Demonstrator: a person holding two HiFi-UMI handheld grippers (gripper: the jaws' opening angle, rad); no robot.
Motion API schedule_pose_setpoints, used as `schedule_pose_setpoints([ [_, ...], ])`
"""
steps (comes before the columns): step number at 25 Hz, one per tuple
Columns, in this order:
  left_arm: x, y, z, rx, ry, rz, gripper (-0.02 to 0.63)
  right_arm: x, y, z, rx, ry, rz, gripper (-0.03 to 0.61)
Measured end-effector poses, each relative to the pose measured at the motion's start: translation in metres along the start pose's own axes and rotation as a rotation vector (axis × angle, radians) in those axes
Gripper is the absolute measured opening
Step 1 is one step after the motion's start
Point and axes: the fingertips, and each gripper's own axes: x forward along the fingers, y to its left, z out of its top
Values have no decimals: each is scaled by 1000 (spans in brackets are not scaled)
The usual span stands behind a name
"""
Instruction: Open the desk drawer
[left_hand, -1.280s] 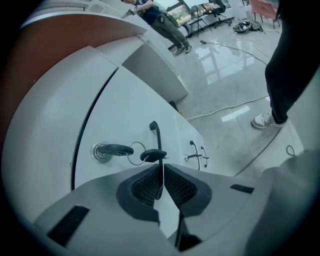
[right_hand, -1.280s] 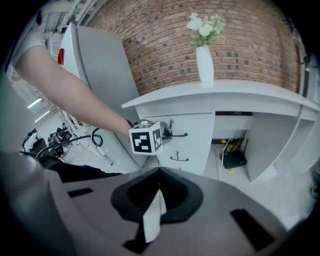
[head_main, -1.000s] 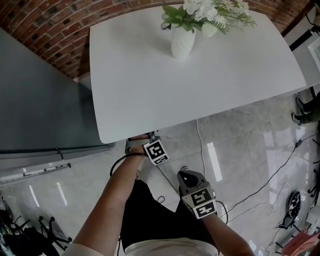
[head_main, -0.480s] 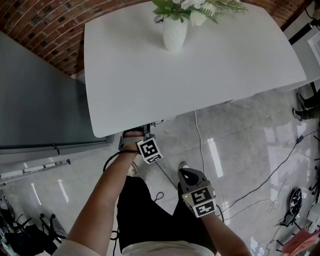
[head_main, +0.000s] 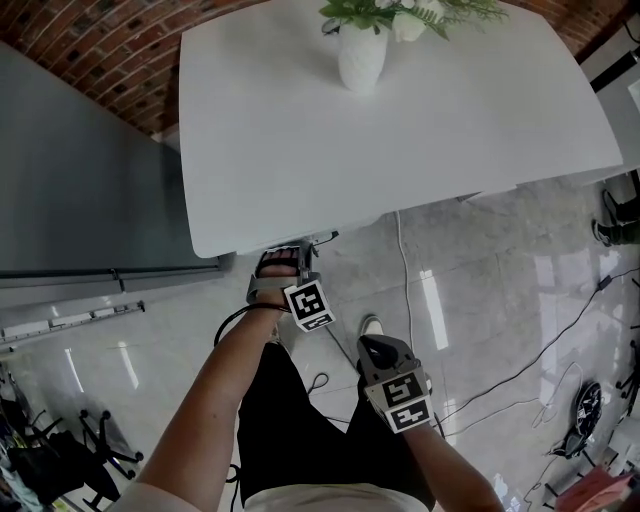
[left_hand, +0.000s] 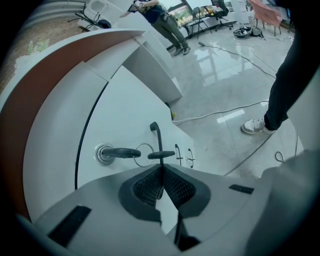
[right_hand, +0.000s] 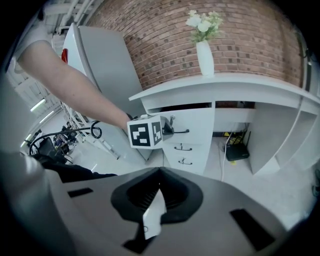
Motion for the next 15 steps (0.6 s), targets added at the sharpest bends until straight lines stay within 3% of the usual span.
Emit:
schedule_pose_setpoints([
  [15, -49, -55, 14, -19, -34, -53, 12, -9, 27, -24, -52, 110, 88, 15],
])
